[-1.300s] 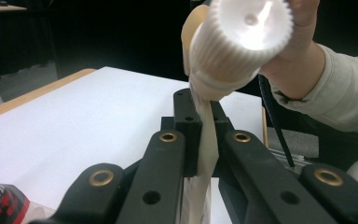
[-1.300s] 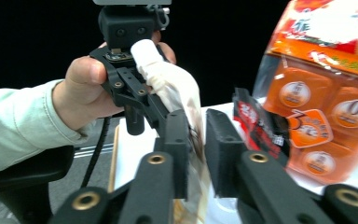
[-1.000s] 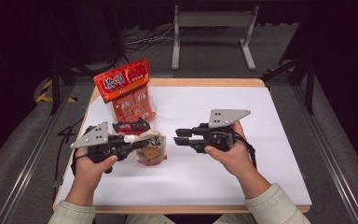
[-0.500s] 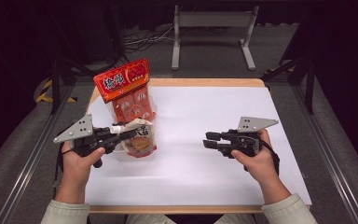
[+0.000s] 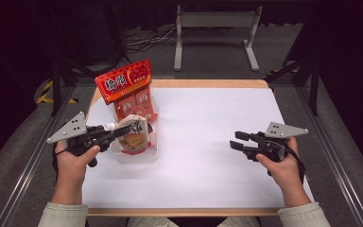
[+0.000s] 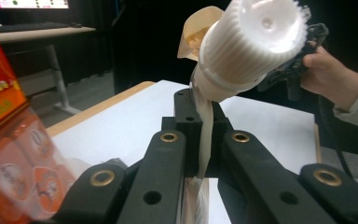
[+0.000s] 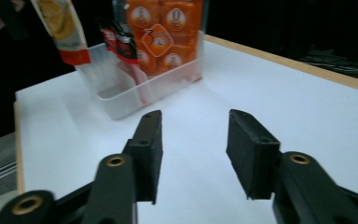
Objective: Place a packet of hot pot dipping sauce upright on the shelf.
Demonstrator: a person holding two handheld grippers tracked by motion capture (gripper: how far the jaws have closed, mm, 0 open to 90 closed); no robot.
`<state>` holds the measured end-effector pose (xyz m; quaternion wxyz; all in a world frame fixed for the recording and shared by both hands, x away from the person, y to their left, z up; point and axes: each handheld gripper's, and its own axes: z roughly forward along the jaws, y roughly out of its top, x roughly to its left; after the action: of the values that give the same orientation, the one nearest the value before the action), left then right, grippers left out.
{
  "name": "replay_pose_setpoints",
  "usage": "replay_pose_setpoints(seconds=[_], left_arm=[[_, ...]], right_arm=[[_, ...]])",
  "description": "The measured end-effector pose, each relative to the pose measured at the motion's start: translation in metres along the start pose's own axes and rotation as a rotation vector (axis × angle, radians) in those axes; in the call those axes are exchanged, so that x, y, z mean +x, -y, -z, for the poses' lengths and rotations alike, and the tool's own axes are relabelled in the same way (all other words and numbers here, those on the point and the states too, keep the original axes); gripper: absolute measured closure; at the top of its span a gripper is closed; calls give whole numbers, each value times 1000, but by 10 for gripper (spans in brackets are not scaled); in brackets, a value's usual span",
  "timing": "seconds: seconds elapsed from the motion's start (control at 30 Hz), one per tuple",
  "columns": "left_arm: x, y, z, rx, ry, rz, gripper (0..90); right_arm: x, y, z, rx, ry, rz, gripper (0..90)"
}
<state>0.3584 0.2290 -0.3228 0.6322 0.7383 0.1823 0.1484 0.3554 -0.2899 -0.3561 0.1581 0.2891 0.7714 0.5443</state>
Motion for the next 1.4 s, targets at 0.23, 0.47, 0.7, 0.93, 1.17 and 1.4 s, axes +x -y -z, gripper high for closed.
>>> replay_pose_setpoints(seconds=[0.23, 0.47, 0.7, 0.93, 1.17, 1.4], left_arm=[[2, -1, 0, 14, -35, -14, 892], [7, 1, -1, 21, -72, -23, 892], [10, 7, -6, 30, -110, -65, 892], [15, 17, -13, 49, -81, -48, 892], [16, 27, -19, 72, -66, -21, 891], [20, 38, -25, 94, -58, 14, 891]], right_arm=[[-11, 13, 9, 5, 66, -6, 459], [-17, 19, 13, 0, 113, 9, 364], [-19, 22, 14, -7, 111, -5, 355], [-19, 23, 13, -6, 108, -13, 355], [-20, 25, 11, -11, 102, -30, 353], [-21, 27, 9, -12, 101, -45, 350]])
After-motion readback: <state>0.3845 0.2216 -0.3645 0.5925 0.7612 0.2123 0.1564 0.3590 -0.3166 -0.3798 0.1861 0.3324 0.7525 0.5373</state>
